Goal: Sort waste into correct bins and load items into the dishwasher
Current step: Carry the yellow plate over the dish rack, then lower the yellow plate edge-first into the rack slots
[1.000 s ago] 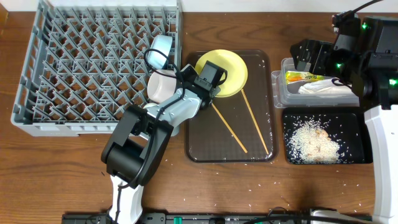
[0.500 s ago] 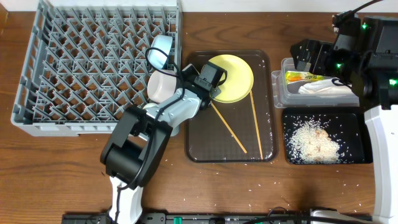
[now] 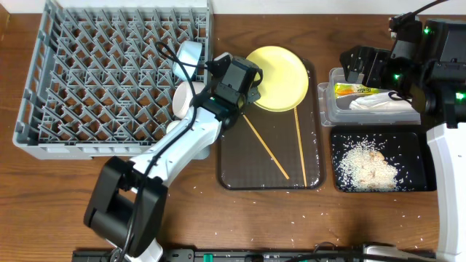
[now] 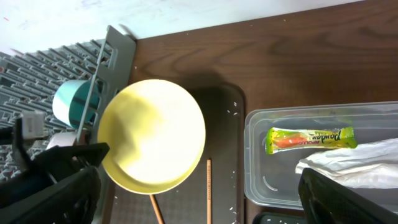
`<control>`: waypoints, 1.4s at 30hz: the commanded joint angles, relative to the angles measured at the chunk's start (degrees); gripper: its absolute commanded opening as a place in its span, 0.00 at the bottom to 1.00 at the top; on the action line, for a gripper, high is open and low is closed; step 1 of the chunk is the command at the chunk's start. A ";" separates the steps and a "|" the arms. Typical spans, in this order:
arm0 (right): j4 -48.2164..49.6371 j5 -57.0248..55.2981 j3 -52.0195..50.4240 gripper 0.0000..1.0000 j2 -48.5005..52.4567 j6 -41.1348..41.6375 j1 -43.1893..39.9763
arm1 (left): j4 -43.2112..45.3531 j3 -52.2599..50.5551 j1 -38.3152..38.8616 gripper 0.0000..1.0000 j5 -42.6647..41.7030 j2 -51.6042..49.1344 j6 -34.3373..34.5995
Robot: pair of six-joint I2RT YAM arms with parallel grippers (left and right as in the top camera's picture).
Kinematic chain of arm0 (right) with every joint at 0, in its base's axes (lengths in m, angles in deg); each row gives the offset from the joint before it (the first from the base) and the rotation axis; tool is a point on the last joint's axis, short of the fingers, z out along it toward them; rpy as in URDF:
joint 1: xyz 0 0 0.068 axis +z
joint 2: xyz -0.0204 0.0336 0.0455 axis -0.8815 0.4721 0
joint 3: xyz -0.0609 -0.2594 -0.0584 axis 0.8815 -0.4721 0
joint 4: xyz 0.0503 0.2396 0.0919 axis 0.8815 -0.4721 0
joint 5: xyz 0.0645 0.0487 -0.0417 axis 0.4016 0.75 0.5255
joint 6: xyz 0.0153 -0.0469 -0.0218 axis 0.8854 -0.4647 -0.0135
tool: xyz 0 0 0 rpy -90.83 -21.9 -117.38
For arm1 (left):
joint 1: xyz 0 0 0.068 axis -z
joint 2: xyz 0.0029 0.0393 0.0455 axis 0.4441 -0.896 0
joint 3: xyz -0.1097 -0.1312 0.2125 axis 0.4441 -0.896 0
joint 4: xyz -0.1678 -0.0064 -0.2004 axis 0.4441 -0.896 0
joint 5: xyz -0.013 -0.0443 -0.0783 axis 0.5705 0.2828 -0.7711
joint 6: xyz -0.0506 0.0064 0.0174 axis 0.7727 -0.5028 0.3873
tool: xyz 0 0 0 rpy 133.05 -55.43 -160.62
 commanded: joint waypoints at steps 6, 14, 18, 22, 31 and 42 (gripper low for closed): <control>0.00 -0.13 0.15 0.99 0.11 -0.20 0.24 | -0.13 -0.22 -2.91 0.07 -1.70 8.96 -7.06; 0.00 -0.13 0.15 0.99 0.11 -0.20 0.24 | -3.74 -0.22 -11.85 0.07 -1.70 17.70 -13.31; 0.00 -0.13 0.15 0.99 0.11 -0.20 0.24 | -6.60 -0.22 -18.10 0.07 -1.70 19.93 -17.73; 0.00 -0.13 0.15 0.99 0.11 -0.20 0.24 | -8.26 -0.22 -23.34 0.07 -1.70 20.41 -23.15; 0.00 -0.13 0.15 0.99 0.11 -0.20 0.24 | -11.43 -0.28 -34.40 0.07 -1.73 20.39 -32.83; 0.00 -0.13 0.15 0.99 0.11 -0.20 0.24 | -11.54 -0.61 -42.23 0.07 -4.26 20.20 -45.68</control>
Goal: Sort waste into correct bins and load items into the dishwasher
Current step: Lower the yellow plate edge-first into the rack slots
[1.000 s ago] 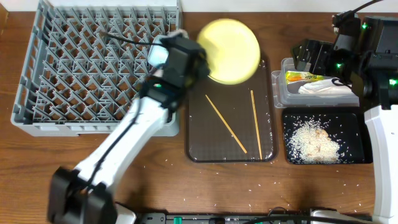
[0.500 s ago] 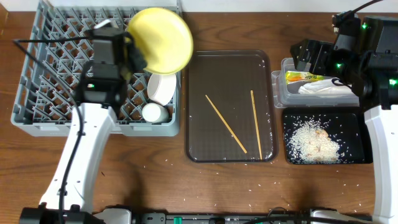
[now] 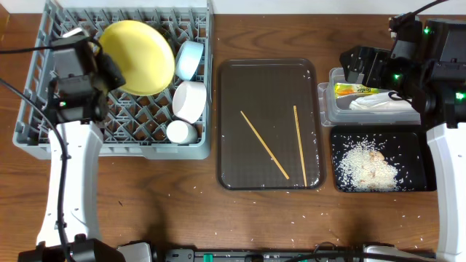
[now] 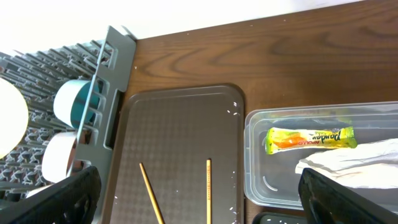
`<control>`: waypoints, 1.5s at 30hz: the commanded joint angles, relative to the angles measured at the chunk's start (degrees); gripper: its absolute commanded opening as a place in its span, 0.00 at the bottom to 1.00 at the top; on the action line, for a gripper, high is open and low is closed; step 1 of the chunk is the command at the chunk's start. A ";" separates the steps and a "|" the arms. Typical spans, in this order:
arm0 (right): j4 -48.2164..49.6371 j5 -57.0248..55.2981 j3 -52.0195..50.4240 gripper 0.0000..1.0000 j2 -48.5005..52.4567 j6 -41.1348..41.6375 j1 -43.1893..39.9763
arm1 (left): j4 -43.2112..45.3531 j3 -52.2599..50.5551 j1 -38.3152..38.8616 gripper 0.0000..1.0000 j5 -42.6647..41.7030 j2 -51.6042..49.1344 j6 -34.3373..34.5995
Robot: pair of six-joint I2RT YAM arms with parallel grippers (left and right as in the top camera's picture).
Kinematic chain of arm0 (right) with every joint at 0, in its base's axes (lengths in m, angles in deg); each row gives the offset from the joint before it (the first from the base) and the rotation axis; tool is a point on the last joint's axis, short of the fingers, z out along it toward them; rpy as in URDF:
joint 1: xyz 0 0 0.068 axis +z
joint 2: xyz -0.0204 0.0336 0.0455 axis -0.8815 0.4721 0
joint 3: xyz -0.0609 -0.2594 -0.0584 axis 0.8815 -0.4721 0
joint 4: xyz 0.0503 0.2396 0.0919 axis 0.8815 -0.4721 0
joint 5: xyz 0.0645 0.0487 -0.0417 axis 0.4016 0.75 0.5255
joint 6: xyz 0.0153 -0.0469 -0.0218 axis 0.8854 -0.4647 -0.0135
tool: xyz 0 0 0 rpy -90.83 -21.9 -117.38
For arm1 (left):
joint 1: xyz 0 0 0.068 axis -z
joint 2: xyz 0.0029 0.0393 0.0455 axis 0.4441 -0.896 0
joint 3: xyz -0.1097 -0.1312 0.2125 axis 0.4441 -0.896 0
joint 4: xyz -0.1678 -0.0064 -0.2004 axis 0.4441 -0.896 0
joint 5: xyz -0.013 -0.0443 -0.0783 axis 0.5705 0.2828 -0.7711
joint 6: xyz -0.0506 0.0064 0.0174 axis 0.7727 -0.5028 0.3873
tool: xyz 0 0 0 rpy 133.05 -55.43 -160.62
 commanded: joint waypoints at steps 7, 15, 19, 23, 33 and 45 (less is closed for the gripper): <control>0.00 -0.13 0.15 0.99 0.11 -0.20 0.24 | -0.11 -0.52 -0.59 0.07 -0.68 -2.40 -12.13; 0.00 -0.13 0.15 0.99 0.11 -0.20 0.24 | 0.42 -0.52 -0.59 0.07 5.07 -6.05 -12.09; 0.00 -0.13 0.15 0.99 0.11 -0.20 0.24 | 1.33 -0.52 -0.63 0.07 5.38 -6.05 -12.09; 0.00 -0.13 0.15 0.99 0.11 -0.20 0.24 | 1.84 -0.52 -0.98 0.07 5.92 -6.05 -12.09; 0.00 -0.13 0.15 0.99 0.11 -0.20 0.24 | -0.17 -0.52 -1.55 0.64 -3.89 -7.58 -8.00; 0.00 -0.13 0.15 0.99 0.11 -0.20 0.24 | -2.05 -0.50 -6.58 0.75 -20.28 -13.99 7.41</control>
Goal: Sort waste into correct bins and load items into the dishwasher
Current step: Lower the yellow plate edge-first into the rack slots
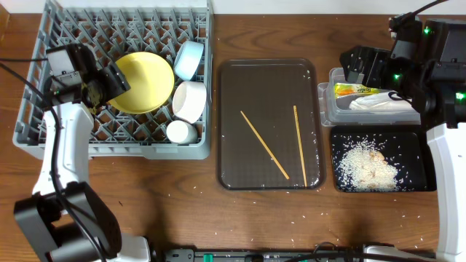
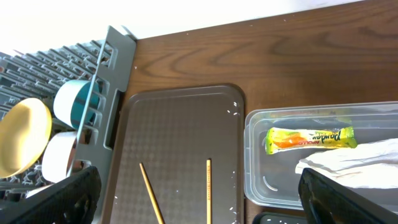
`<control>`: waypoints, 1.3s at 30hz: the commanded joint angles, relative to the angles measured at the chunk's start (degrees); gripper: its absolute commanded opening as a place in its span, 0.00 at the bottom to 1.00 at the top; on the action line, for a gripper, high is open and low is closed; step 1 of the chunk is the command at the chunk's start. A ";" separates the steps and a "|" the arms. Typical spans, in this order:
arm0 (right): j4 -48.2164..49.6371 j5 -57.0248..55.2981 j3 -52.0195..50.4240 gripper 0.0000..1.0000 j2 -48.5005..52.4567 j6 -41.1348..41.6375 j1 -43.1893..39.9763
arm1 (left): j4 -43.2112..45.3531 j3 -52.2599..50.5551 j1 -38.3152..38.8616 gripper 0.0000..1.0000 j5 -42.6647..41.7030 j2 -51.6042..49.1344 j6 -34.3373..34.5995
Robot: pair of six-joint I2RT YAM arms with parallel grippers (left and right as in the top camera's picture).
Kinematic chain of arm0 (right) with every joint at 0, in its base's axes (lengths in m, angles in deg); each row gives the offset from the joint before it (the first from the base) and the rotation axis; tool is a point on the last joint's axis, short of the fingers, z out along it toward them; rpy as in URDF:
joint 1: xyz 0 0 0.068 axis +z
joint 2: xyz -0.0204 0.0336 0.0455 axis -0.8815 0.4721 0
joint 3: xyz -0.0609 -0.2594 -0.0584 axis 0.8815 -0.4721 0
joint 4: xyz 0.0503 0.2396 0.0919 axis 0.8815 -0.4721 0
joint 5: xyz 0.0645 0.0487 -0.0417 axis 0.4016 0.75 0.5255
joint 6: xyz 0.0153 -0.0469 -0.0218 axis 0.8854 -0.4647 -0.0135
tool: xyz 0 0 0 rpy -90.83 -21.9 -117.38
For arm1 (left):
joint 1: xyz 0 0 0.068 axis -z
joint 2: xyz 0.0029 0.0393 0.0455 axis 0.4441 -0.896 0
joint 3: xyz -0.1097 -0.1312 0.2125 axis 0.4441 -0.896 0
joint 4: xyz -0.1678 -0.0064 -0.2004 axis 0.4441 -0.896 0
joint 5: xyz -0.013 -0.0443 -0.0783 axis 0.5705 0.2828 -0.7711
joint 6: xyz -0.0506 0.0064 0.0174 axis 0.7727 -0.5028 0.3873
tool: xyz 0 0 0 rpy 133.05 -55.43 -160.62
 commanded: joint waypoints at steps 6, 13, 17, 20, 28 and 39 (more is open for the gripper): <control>0.00 -0.13 0.15 0.99 0.11 -0.20 0.24 | -3.85 -0.31 0.31 0.67 -5.29 -4.28 13.09; 0.00 -0.13 0.15 0.99 0.11 -0.20 0.24 | -5.53 -0.31 0.26 0.63 -5.09 -4.28 14.45; 0.00 -0.13 0.15 0.99 0.11 -0.20 0.24 | -5.51 -0.31 0.26 0.63 -5.11 -3.82 15.56; 0.00 -0.13 0.15 0.99 0.11 -0.20 0.24 | -5.55 -0.28 0.26 0.64 -5.11 -1.99 15.56; 0.00 -0.13 0.15 0.99 0.11 -0.20 0.24 | -12.13 -0.28 -1.01 0.65 -2.32 6.93 17.51; 0.00 -0.13 0.15 0.99 0.11 -0.20 0.24 | -17.27 -0.33 -1.40 0.66 -0.59 -0.48 17.46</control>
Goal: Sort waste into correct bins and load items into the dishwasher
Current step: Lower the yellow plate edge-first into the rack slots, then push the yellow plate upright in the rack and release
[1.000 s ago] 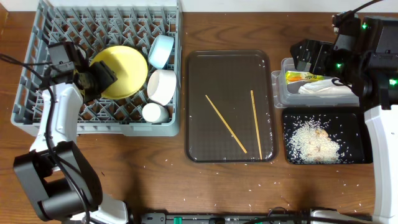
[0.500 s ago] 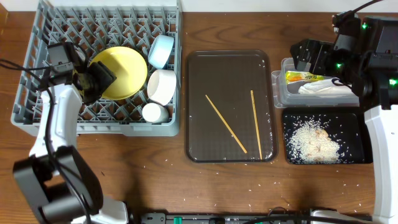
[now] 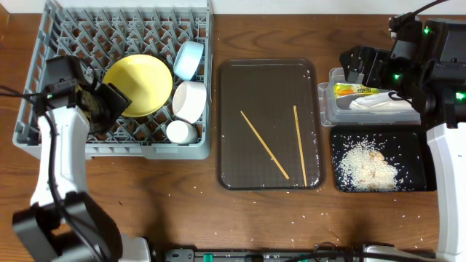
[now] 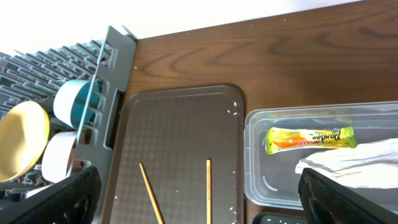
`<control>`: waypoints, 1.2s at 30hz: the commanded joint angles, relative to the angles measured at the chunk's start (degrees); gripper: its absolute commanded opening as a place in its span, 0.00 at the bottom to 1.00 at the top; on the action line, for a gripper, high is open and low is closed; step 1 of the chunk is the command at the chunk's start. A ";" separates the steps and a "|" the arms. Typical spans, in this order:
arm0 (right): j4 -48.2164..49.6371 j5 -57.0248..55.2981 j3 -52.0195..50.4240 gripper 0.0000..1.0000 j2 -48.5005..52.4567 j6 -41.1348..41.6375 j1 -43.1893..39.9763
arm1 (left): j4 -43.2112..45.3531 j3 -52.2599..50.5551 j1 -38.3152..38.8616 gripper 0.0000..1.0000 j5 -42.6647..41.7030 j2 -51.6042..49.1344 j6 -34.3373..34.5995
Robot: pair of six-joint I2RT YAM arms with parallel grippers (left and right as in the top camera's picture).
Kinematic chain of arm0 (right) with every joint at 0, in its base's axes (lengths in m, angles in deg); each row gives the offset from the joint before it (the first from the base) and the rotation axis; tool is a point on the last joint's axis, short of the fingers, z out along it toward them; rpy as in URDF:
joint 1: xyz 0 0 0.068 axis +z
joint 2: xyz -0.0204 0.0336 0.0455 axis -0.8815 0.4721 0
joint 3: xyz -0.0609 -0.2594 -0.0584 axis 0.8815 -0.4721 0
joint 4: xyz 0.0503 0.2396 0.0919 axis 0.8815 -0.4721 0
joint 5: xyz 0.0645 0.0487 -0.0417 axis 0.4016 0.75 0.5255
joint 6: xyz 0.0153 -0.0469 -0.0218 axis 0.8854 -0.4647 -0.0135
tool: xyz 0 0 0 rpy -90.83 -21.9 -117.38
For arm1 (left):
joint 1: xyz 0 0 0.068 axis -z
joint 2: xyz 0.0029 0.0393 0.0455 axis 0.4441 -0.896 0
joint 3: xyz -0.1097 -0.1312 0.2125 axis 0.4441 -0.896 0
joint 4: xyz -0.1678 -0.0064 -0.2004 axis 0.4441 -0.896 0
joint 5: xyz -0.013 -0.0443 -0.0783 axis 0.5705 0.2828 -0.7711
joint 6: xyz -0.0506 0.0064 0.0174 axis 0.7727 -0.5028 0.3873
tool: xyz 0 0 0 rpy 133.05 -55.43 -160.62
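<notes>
The yellow plate (image 3: 140,84) leans in the grey dish rack (image 3: 44,142), and its edge (image 4: 22,140) also shows in the right wrist view. My left gripper (image 3: 111,98) is at the plate's lower left rim; its dark fingers overlap the rim, and their grip is not visible. Two chopsticks (image 3: 265,145) (image 3: 299,144) lie on the brown tray (image 3: 269,73). My right gripper (image 4: 208,205) hangs open and empty above the tray's right side and the clear bin (image 3: 368,98).
In the rack next to the plate are a light blue cup (image 3: 189,60), a white bowl (image 3: 191,100) and a small white cup (image 3: 178,131). The clear bin holds a snack wrapper (image 4: 309,138) and crumpled tissue. A black bin (image 3: 375,161) holds rice. Grains are scattered on the table.
The left arm has shifted down and toward the rack's front. The plate sits slightly lower and further left in the rack. The right arm has not moved.
My left gripper was at the yellow plate on the brown tray. Then the plate was held above the rack's far left part. Later it stood low in the rack beside the cups, and now it rests there. The right arm stayed still throughout.
</notes>
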 commanded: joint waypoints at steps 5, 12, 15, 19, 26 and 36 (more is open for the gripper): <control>0.02 -0.13 0.15 0.99 0.11 -0.20 0.24 | 4.39 -0.35 -0.24 0.65 1.11 -6.51 0.24; 0.02 -0.13 0.15 0.99 0.11 -0.20 0.24 | 9.70 -0.35 -0.24 0.66 4.76 -7.56 0.04; 0.02 -0.13 0.15 0.99 0.11 -0.20 0.24 | 10.69 -0.35 -0.22 0.65 4.98 -8.39 0.04; 0.02 -0.13 0.15 0.99 0.11 -0.20 0.24 | 10.88 -0.35 -0.22 0.65 4.96 -10.38 0.09; 0.02 -0.13 0.15 0.99 0.11 -0.20 0.24 | 12.28 -0.35 -0.22 0.65 4.07 -14.05 0.09; 0.02 -0.13 0.15 0.99 0.11 -0.20 0.24 | 15.56 -0.35 -0.22 0.13 2.14 -14.51 0.09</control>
